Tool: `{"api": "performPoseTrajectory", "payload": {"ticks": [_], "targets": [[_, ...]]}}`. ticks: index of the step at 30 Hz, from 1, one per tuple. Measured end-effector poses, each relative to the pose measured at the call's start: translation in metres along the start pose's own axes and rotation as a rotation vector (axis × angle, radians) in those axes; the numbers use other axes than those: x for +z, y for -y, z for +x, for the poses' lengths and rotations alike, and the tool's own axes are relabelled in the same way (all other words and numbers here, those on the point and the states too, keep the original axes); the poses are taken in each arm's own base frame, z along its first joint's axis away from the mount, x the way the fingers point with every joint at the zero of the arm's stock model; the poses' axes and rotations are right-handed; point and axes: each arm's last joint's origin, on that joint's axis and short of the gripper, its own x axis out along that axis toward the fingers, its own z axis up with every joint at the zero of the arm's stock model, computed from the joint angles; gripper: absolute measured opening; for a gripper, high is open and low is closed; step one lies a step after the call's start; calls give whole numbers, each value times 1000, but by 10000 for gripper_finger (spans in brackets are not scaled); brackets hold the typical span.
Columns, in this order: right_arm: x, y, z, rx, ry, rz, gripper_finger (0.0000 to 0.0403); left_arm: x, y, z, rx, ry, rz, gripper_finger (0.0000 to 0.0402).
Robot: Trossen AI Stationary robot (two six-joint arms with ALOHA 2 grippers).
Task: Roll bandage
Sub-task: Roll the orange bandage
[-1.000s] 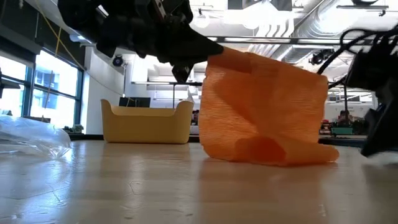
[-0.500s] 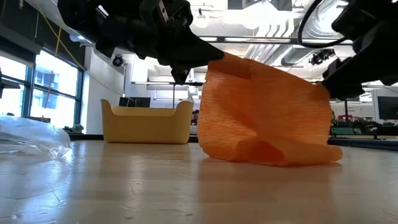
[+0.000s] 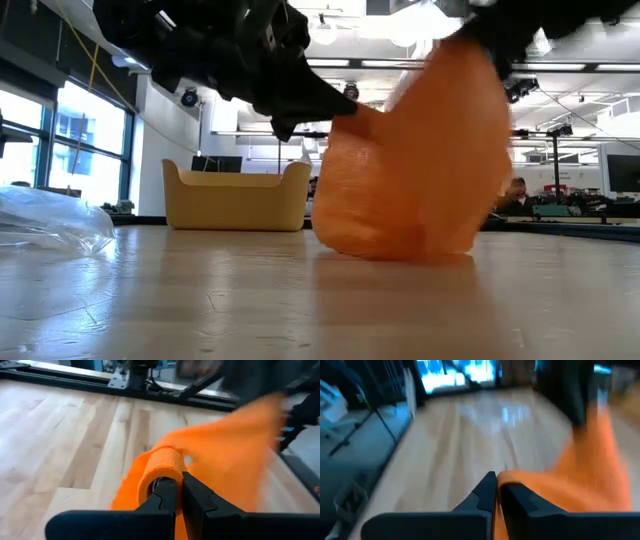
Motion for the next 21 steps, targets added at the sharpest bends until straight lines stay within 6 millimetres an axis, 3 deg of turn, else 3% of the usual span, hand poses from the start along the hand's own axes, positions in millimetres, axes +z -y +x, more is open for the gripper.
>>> {"api": "performPoseTrajectory", "payload": {"ticks": [10,14,21], "targets": [[142,-14,-31,-375,177,-340,1,-19,-4,13,36,-57,95,4],[174,-11,-44,-530,135,-453,1,-25,-4,19,29,-48,80,4],[218,-7,-63,-622,154,-537,1,-27,-3,22,22,-24,87,4]]}}
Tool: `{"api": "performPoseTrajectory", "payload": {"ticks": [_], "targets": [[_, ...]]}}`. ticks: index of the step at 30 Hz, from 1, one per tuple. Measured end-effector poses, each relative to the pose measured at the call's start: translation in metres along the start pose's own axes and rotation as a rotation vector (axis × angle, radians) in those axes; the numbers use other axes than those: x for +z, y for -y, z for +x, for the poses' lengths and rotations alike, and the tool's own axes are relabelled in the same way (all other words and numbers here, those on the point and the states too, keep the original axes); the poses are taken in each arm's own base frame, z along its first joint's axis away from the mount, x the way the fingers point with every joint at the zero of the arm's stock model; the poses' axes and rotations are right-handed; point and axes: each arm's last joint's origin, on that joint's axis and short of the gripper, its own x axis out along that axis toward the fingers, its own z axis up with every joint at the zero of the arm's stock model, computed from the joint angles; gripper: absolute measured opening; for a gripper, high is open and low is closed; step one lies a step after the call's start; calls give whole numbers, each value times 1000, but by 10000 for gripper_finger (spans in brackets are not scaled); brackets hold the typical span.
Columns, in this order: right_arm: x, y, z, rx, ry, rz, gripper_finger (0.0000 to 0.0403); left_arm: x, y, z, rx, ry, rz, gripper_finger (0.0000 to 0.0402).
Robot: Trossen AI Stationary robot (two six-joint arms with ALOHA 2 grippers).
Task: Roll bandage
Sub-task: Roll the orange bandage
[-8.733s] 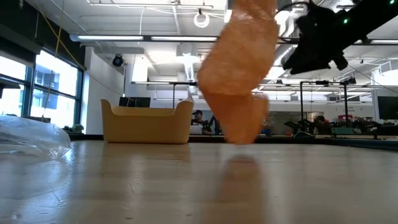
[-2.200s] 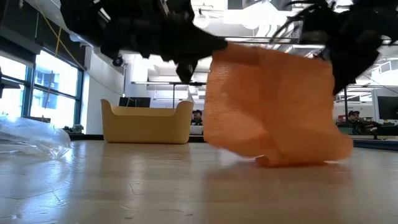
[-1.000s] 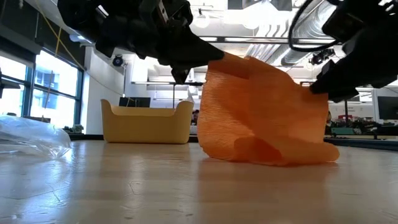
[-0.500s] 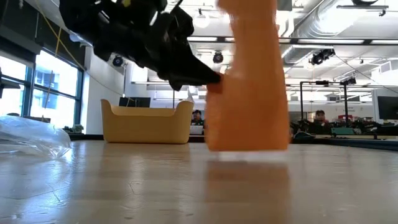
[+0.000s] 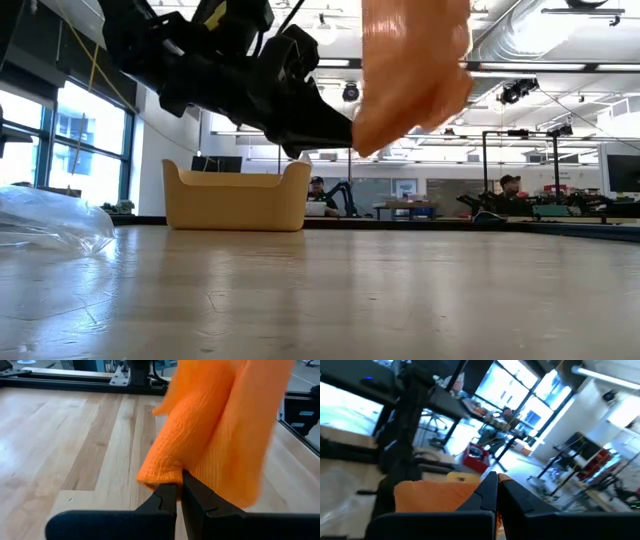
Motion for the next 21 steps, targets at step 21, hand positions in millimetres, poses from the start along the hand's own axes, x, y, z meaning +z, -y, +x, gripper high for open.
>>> {"api": "performPoseTrajectory", "payload": {"ticks": [21], "targets": [[16,42,8,-30,-72,-81,0,-2,5,0,-37,-6,-18,4]]}}
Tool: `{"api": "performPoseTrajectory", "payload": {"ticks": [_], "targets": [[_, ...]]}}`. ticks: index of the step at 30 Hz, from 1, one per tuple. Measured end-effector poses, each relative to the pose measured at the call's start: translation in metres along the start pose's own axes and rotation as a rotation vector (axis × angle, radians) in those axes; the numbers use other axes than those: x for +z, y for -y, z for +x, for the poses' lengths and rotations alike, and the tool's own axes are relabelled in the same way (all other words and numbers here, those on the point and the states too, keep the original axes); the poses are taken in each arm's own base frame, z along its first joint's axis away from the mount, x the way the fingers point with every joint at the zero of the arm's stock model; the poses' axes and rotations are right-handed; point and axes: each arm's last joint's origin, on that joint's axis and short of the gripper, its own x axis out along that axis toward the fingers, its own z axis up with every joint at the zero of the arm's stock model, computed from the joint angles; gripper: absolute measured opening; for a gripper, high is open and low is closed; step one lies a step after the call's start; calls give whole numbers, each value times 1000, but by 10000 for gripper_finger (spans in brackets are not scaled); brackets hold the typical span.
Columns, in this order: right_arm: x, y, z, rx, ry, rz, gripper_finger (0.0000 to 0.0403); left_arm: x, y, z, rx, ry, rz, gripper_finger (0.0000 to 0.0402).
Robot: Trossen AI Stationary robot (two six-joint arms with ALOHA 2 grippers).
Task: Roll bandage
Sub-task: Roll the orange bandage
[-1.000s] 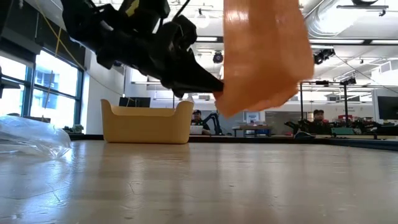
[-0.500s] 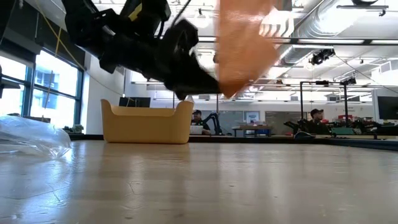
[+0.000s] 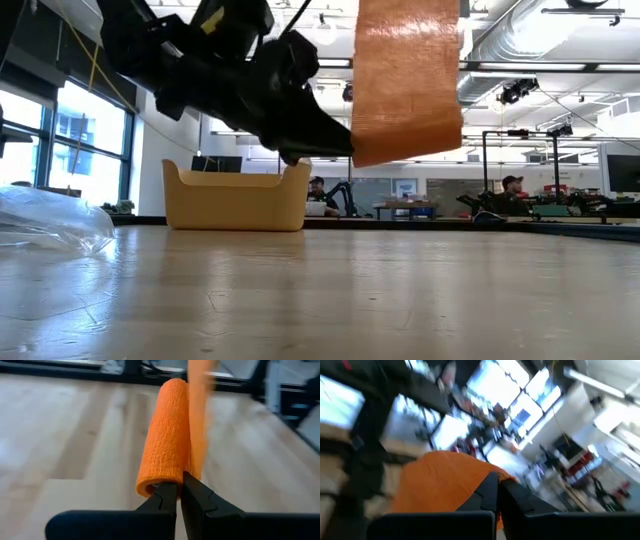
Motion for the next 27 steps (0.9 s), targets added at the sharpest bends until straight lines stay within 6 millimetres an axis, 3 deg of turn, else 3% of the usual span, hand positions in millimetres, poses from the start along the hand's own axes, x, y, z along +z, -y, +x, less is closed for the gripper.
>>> {"api": "performPoseTrajectory", "payload": {"ticks": [9,17,21,27], "targets": [[-58,27,45,32,-326,71,0,-1,22,0,-148,0,-18,4],[-106,51,89,-67,-541,41,0,0,28,-1,-227,-7,-42,4],[-134,46,111,35,-549,128,0,2,28,-1,-231,11,-56,4],[-175,18,129,107,-519,191,0,4,28,-1,-233,28,-72,4]]}}
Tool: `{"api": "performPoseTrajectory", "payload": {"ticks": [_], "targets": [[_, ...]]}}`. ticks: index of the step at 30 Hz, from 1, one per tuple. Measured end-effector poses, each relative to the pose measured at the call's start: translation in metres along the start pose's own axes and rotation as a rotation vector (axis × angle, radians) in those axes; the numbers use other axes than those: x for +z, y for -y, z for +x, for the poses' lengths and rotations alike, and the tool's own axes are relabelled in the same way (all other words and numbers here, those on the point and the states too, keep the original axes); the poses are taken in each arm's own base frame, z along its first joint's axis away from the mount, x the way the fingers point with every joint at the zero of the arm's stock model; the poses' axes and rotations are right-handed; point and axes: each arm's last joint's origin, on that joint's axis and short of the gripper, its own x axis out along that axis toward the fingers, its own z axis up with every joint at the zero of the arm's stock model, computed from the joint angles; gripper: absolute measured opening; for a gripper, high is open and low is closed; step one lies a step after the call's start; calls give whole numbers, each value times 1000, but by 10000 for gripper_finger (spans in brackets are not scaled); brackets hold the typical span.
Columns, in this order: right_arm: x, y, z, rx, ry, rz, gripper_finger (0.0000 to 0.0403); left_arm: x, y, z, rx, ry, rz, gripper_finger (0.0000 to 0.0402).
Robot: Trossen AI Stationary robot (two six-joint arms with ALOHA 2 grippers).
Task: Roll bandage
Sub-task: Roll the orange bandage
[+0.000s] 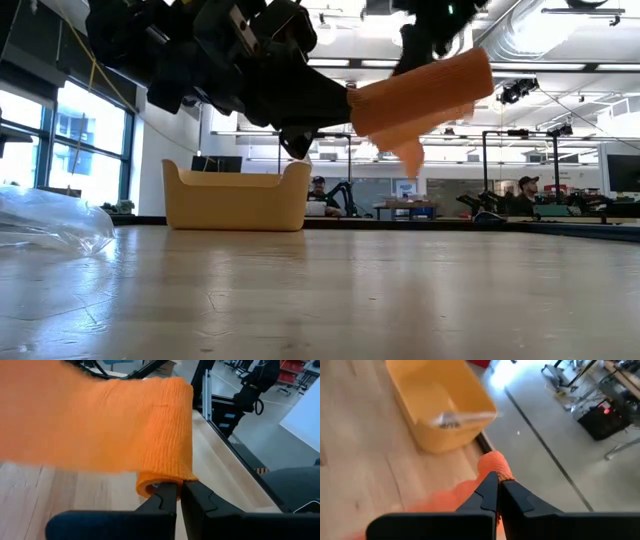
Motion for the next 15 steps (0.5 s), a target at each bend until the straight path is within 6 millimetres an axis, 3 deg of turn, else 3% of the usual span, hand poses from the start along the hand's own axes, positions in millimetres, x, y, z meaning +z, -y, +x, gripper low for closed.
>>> {"api": "performPoseTrajectory", "payload": {"ticks": [9,15], "targets": [[-84,-28,36,26,-226,95,9,2,1,0,-6,22,5,4],[-126,-39,42,58,-345,125,95,10,7,-2,-27,79,4,4]]}}
